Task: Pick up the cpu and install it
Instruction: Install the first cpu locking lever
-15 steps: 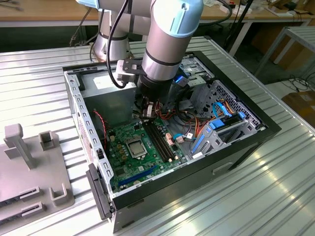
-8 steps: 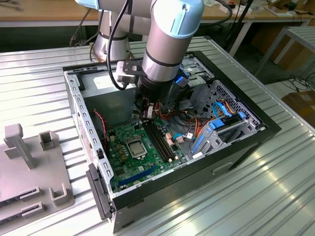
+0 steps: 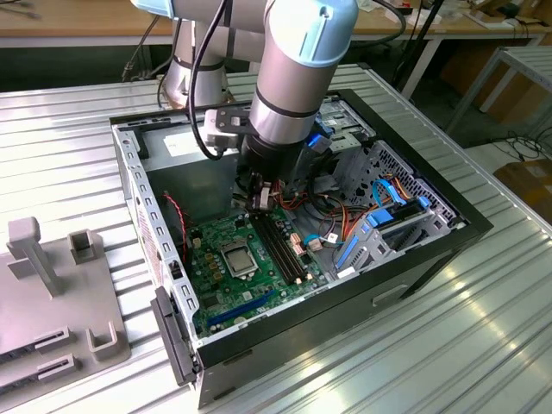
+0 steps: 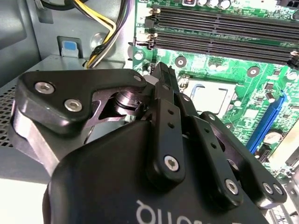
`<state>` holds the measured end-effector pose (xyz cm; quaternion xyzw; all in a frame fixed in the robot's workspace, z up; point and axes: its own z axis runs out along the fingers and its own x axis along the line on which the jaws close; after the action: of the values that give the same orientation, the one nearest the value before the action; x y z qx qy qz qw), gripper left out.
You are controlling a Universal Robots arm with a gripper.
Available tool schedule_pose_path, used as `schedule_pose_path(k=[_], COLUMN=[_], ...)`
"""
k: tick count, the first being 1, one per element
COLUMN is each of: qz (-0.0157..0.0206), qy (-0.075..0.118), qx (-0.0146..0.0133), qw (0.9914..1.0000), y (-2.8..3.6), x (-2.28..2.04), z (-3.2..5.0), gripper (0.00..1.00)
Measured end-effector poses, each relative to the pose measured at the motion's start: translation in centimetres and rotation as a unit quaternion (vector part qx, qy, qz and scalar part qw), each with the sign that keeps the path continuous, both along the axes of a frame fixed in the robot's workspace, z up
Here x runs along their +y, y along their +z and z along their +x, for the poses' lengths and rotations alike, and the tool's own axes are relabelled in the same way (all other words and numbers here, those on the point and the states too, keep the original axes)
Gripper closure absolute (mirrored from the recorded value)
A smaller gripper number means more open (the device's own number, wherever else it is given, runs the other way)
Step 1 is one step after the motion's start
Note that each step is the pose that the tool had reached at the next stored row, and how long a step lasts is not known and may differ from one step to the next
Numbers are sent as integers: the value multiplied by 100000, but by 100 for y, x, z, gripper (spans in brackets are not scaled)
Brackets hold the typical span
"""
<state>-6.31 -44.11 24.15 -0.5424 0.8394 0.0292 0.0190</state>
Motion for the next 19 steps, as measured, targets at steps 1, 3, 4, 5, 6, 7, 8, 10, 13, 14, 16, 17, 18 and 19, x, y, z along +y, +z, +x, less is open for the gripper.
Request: schedule_pose_path(k=[1,3,4,5,6,7,8,10,13,14,16,17,18,19], qz=[-194,-455,-575,-689,-826,-955,-1233,-1431,-1657,-1702,-1792,-1823,-1833,-1830], qy=[181,428,536,644,773,895,1151,1475,2280,2742,3762,4339,4940,5531], qx=[1,-3,-2,-3,-3,-1,-1,1,-10,-18,-34,-47,-54,-65], qw=[100000,99998,99997,99996,99994,99991,99986,99979,99960,99948,99913,99889,99861,99830], y=[0,0,0,0,0,0,0,0,0,0,0,0,0,0], x=[-4,-8,-10,-11,-12,-14,-17,-22,-25,-25,-25,-26,-26,-26], z=[0,0,0,1,1,1,0,-1,-1,-2,-7,-9,-12,-14], gripper=[89,89,89,89,89,89,89,89,89,89,89,89,89,89])
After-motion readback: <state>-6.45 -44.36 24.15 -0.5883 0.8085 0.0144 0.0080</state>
